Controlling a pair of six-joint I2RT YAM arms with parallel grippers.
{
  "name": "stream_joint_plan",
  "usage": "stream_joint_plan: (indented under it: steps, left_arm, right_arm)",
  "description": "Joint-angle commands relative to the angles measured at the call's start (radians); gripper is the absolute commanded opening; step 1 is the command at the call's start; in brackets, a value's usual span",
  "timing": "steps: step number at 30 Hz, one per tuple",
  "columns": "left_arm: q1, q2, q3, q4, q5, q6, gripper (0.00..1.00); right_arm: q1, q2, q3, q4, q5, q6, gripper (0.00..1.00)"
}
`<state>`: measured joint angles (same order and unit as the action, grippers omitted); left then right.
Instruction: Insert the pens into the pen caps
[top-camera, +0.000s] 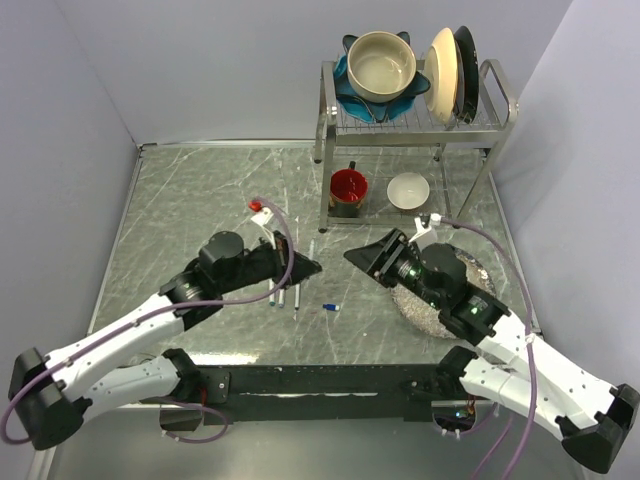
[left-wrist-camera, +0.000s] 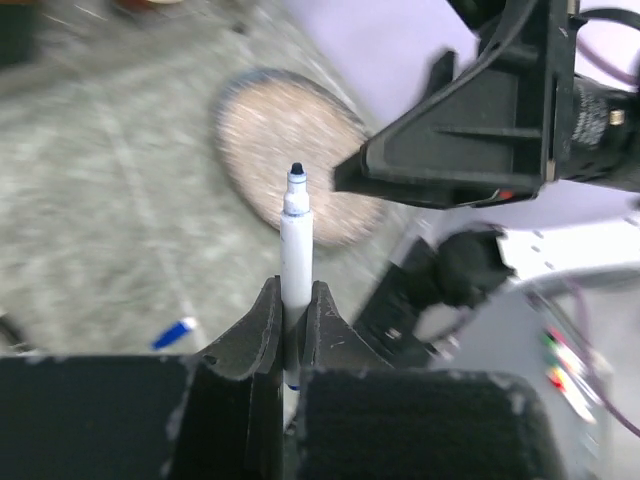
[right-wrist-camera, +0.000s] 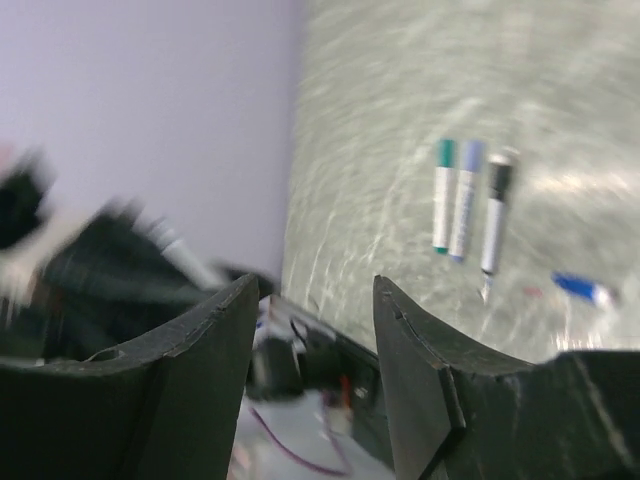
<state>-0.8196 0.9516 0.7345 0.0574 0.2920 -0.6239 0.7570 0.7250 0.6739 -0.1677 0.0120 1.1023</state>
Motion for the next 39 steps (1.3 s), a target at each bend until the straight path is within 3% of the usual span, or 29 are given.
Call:
stream_joint_plan:
  steps: [1, 2, 5, 9, 14, 19, 29, 39]
  left_arm:
    - [0.0, -0.071, 0.029, -0.111, -0.209, 0.095, 0.01]
    - [0.0, -0.079, 0.032, -0.122, -0.25, 0.096, 0.01]
    - [0.0, -0.114, 0.031, -0.14, -0.289, 0.066, 0.01]
    - [0.0, -0.163, 0.065, -0.212, -0.289, 0.052, 0.01]
    - [-0.001, -0.226, 0.118, -0.352, -0.347, 0.085, 0.01]
    - [-0.001, -0.341, 0.062, -0.344, -0.35, 0.075, 0.01]
    - [-0.001, -0.454, 0.065, -0.39, -0.356, 0.082, 0.01]
    - [-0.004, -0.455, 0.059, -0.389, -0.318, 0.082, 0.01]
  right_arm:
    - [0.008, 0.132, 0.159, -0.445, 0.252, 0.397, 0.57]
    - [0.01, 0.16, 0.194, -0.539, 0.261, 0.434, 0.57]
    - [0.008, 0.27, 0.219, -0.608, 0.25, 0.534, 0.53]
    - [0.008, 0.407, 0.227, -0.609, 0.175, 0.6, 0.46]
    - [0.008, 0.634, 0.243, -0.563, 0.017, 0.628, 0.46]
    - [0.008, 0.845, 0.311, -0.573, -0.089, 0.596, 0.46]
    - [0.011, 0.973, 0.363, -0.57, -0.135, 0.634, 0.46]
    - [0.015, 1.073, 0.405, -0.579, -0.161, 0.628, 0.45]
